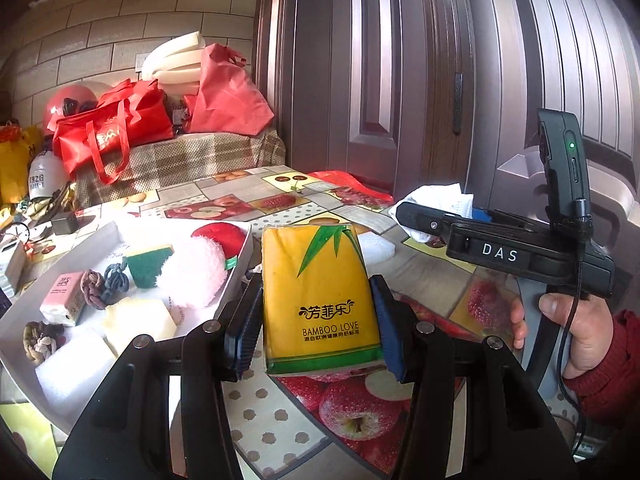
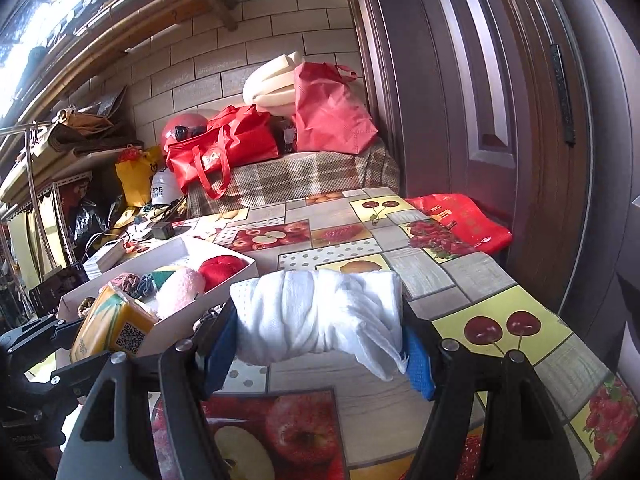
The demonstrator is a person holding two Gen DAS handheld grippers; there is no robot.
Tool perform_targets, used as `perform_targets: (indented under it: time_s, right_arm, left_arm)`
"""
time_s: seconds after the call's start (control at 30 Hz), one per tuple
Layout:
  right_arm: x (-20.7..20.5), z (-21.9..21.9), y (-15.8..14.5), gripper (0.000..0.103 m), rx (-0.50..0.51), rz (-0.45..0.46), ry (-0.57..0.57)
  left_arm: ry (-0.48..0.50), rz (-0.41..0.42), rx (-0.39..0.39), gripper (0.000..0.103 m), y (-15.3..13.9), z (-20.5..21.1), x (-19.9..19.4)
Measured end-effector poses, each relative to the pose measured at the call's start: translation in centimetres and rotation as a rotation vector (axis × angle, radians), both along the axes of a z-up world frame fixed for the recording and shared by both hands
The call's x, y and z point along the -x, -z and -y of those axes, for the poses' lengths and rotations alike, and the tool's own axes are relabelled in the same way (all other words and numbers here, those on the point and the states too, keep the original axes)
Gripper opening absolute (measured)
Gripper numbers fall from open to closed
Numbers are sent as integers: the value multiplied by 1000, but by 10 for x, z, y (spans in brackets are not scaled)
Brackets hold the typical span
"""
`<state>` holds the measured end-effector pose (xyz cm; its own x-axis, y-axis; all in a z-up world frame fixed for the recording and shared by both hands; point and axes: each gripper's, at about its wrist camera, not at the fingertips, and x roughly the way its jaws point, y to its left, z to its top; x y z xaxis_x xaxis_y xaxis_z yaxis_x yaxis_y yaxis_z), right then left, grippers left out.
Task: Organize soft objects
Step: 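Grasp the yellow tissue pack with the left tool while the right tool grasps the white sock, then carry the tissue pack and sock into the white tray and open both tools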
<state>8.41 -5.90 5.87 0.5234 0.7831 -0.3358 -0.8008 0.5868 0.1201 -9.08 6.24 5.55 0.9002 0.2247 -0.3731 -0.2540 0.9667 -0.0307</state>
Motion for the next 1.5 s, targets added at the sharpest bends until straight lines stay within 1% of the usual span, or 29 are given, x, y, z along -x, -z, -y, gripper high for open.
perform_targets:
  time_s: [0.13,0.27,0.4,0.57,0.73,0.87,1.0,1.1,1.33,1.5]
  right_arm:
    - [6,-3,1,72,-3,15,-16]
    - [18,-8,1,72,-3,30,-34]
    - [25,-14,1,72,1,39,-49]
    - [31,-19,0,72,8,45,-70]
    - [34,-24,0,72,14,49,-86]
    - [39,-28,1,72,22,50,-98]
    - [45,-33,2,72,31,55,-117]
    - [49,-37,2,72,38,57,-132]
    - [57,-44,3,72,46,60,-159]
    - [65,-52,4,72,55,63,-187]
  left_arm:
    - [-9,6,-31,51,0,2,7]
    - [-31,19,-36,51,-1,-1,18]
    - [-43,26,-67,51,-1,-3,30]
    - [-74,26,-65,51,-1,-13,42]
    - [-96,24,-90,51,0,-17,49]
    - [-129,28,-74,51,0,-26,55]
    - [-169,34,-76,51,0,-37,61]
    - [-208,35,-52,51,1,-50,66]
    - [-294,39,-39,51,3,-76,79]
    - [-336,39,-13,51,5,-91,85]
